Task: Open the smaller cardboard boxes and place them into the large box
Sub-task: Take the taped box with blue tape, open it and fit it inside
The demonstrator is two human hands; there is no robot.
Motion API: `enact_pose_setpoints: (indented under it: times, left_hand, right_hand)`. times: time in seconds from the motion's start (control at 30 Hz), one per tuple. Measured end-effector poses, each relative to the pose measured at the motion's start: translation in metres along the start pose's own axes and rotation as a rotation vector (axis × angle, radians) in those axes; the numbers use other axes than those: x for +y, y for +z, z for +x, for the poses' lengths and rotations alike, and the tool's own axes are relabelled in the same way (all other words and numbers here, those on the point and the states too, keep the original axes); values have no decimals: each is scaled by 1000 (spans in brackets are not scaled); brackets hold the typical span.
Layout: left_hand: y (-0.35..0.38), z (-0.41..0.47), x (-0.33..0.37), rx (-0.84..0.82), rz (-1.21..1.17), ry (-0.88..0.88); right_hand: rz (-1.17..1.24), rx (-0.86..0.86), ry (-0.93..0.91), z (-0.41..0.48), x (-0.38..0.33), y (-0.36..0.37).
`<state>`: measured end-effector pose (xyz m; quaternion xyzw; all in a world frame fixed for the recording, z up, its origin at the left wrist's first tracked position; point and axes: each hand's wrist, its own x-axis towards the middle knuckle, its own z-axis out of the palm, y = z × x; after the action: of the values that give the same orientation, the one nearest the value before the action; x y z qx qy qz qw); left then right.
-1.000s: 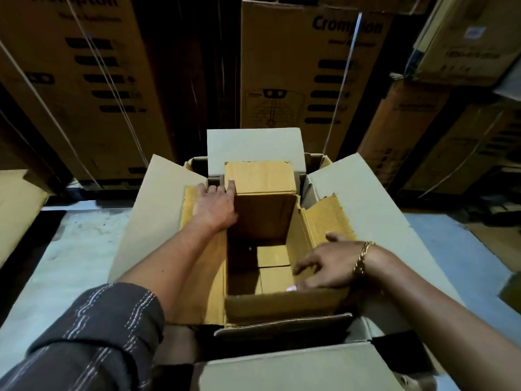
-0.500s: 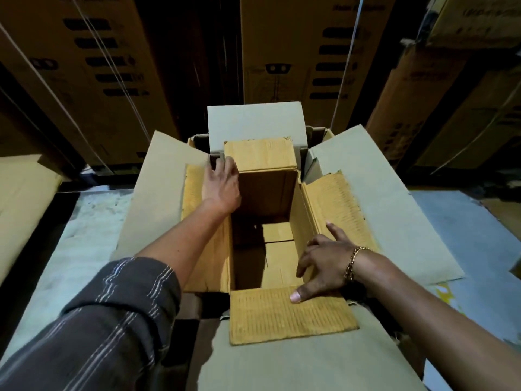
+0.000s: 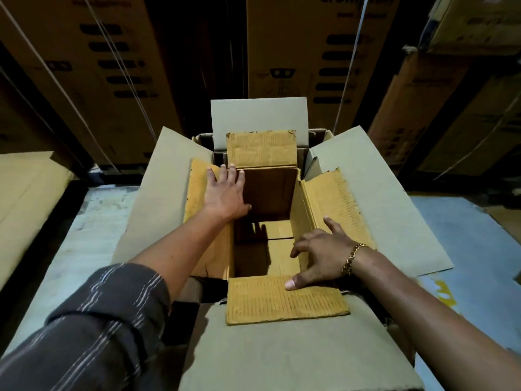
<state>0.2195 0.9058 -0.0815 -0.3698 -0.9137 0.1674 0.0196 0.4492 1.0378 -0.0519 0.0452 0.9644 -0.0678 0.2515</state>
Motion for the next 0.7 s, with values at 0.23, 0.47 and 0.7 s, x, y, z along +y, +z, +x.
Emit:
enact_pose_setpoints:
  times: [0.23,0.47,0.7]
  left_hand:
    - [-6,-98,9,-39,-54,-26]
    - [8,-169,10,28,-58,-67]
    - [-2,-169,7,-3,-124,-62]
  right_hand:
    - [-40,253,105,-23,4,-5]
    - [-170,356,289,-37,9,23]
    - [-107,408,259,-42,11,20]
